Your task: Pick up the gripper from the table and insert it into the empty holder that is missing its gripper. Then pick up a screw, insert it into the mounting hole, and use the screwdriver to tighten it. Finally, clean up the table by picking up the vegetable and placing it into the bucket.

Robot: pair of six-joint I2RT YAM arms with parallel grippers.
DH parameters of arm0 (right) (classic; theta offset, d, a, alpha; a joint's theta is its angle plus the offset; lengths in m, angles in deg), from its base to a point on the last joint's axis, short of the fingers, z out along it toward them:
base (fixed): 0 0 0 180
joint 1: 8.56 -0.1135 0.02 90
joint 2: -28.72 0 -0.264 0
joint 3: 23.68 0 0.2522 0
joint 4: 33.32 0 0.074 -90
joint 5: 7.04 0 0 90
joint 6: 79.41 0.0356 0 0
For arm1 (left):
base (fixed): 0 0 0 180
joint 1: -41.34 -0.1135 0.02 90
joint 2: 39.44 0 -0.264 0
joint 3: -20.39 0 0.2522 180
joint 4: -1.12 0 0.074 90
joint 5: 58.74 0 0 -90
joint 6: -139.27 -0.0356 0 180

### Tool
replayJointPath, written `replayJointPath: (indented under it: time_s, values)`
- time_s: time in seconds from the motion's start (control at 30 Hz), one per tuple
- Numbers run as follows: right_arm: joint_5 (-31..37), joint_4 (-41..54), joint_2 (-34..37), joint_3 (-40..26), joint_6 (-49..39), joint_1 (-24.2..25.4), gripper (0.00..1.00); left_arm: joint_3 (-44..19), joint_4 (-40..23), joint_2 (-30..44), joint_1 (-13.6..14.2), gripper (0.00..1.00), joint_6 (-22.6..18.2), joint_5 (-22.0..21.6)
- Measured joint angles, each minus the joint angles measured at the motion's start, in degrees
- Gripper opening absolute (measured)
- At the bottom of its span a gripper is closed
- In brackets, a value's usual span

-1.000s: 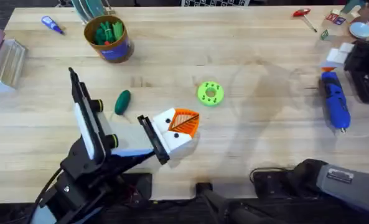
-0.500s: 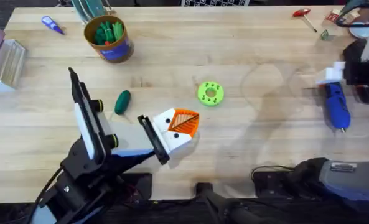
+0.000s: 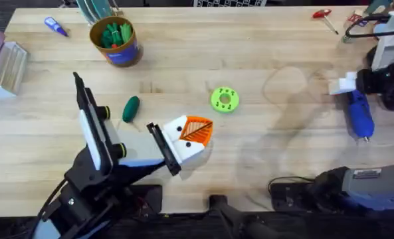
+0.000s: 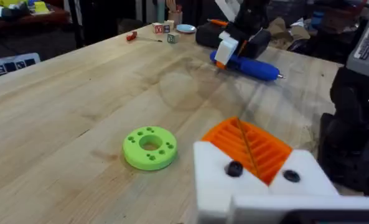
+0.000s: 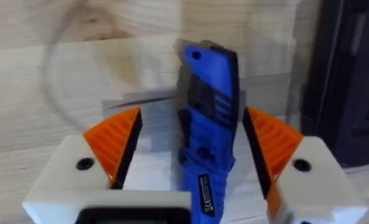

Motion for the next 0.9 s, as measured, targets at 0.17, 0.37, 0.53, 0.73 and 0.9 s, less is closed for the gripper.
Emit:
replayJointPath:
  time_s: [0.17, 0.37, 0.53, 0.73, 0.9]
  values:
    - [-0.01, -0.53, 1.61, 0.0, -0.2, 0.14, 0.991, 0.0, 0.01, 0.0, 0.0, 0.012, 0.0, 0.0]
    - [-0.84, -0.6, 3.16, 0.0, -0.17, 1.31, 0.991, 0.0, -0.01, 0.0, 0.0, 0.012, 0.0, 0.0]
    - [-1.56, -0.43, 3.16, 0.0, -0.17, 2.12, 0.986, 0.0, -0.01, 0.0, 0.0, 0.012, 0.0, 0.0]
    - [-1.62, -0.58, 3.16, 0.0, -0.19, 2.34, 0.879, 0.0, -0.01, 0.0, 0.0, 0.012, 0.0, 0.0]
    - [-1.06, -1.43, 3.29, 0.0, -0.2, 2.51, 0.689, 0.0, 0.01, 0.0, 0.0, 0.012, 0.0, 0.0]
